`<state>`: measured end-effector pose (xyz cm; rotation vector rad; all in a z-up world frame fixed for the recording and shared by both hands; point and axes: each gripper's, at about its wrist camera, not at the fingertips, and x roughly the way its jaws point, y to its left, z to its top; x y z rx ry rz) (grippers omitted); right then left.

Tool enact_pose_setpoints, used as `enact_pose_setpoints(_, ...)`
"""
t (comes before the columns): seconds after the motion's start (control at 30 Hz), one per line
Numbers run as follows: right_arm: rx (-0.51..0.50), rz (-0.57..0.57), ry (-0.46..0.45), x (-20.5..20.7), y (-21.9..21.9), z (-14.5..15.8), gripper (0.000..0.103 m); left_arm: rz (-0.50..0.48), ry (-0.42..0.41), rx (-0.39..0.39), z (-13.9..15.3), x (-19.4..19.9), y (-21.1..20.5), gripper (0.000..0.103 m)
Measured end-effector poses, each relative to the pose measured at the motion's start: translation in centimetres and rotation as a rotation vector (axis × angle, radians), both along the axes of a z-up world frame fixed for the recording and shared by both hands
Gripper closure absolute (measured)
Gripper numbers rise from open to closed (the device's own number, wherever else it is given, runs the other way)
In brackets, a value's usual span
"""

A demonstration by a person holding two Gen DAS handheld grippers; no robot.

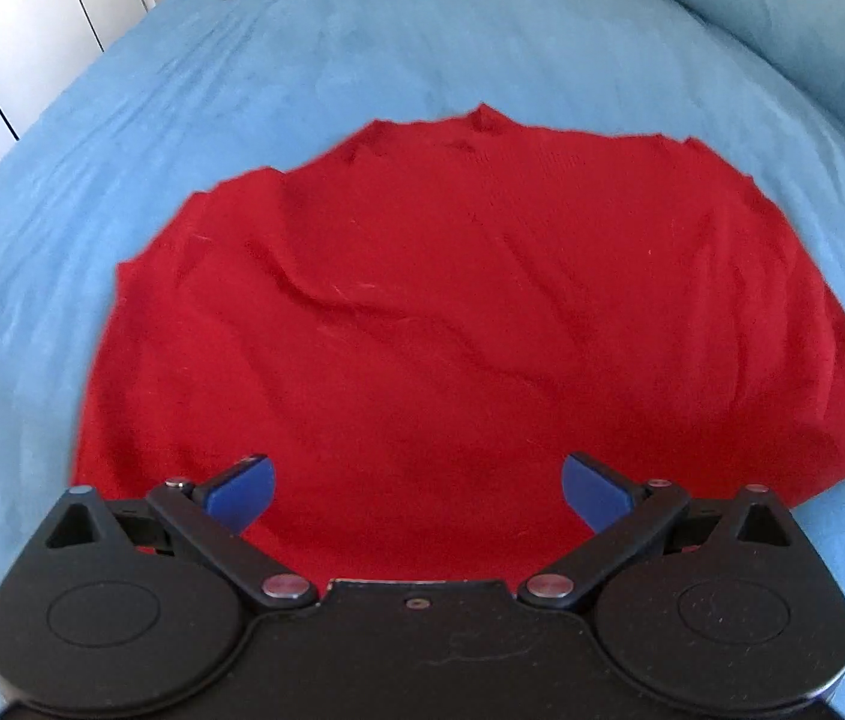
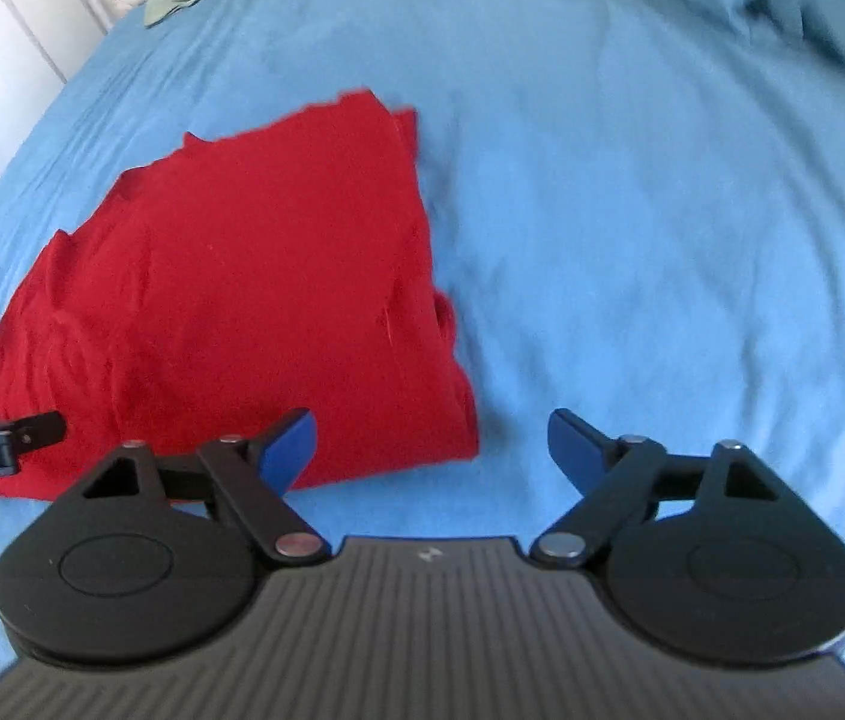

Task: Fold small clothes

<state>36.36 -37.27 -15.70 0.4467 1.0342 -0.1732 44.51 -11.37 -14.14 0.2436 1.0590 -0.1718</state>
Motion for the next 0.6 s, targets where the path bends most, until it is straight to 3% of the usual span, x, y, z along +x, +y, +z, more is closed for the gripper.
enact_pose_setpoints(0.13,0.065,0.009,-0.019,1.4,-0.9,-1.1,0.012,-0.005,-0.003,0.009,-0.2,0.8,-0.2,0.0)
enact_pose_setpoints(0.4,0.14,0.215,0.0,8.3,-2.7,-1.8,0.025,0.005,-0.02,-0.025,-1.0,4.0,-0.5,0.0)
enact_pose_setpoints(0.57,0.132,0.19,0.027,9.9,-2.1,-1.9,0.029,0.052,-0.01,-0.04,-2.3,6.1,0.2,0.0)
enact_pose_setpoints(0.6,0.108,0.185,0.035,10.0,-1.8,-1.8,0.034,0.065,-0.004,-0.042,-2.6,6.5,0.4,0.0)
